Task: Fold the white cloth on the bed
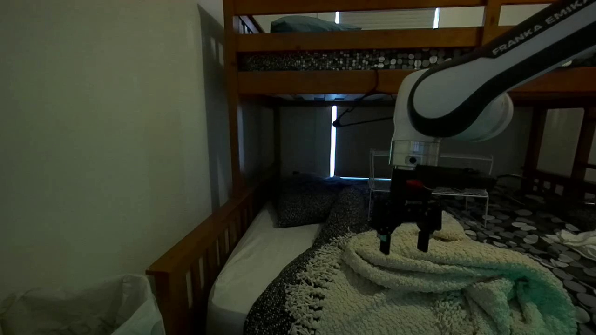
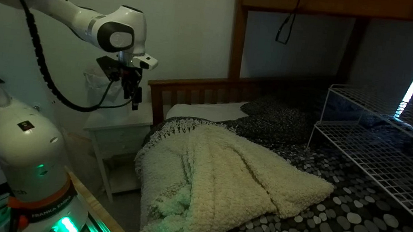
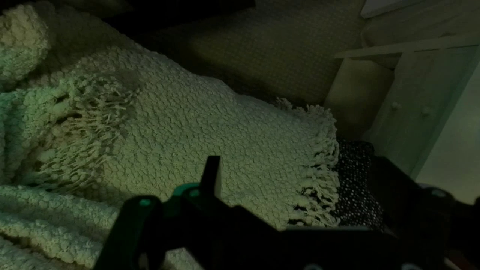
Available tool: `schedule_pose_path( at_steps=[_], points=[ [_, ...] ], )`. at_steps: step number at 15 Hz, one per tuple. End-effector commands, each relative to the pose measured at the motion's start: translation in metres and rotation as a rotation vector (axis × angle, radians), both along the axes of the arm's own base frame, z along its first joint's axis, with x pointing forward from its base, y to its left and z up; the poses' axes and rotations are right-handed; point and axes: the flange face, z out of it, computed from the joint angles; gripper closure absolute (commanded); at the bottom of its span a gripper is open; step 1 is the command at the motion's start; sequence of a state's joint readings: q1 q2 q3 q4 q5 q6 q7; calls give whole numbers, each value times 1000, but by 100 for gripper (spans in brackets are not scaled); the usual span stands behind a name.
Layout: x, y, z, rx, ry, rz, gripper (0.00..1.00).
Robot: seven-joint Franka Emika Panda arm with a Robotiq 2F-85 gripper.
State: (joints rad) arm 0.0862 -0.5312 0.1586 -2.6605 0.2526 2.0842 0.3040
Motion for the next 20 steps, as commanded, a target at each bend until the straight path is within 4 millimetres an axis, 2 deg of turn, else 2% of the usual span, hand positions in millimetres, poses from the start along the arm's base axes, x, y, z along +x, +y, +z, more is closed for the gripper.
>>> schedule_pose_path(
  at_steps=[1, 3, 6, 7, 8, 11, 12, 13, 15, 20],
  points=[
    [1, 40, -53, -33, 73, -96, 0],
    [-7, 58, -88, -61, 97, -186, 0],
    [-17, 68, -136, -93, 60, -354, 0],
    [-5, 78, -147, -94, 37, -392, 0],
    [-8, 81, -162, -92, 18, -434, 0],
    [-14, 84, -198, -140, 13, -402, 0],
    [-8, 81, -174, -115, -5, -410, 0],
    [-10, 81, -186, -129, 9, -404, 0],
    [-12, 82, -198, -136, 30, -400, 0],
    [-10, 83, -199, -135, 30, -400, 0]
  ],
)
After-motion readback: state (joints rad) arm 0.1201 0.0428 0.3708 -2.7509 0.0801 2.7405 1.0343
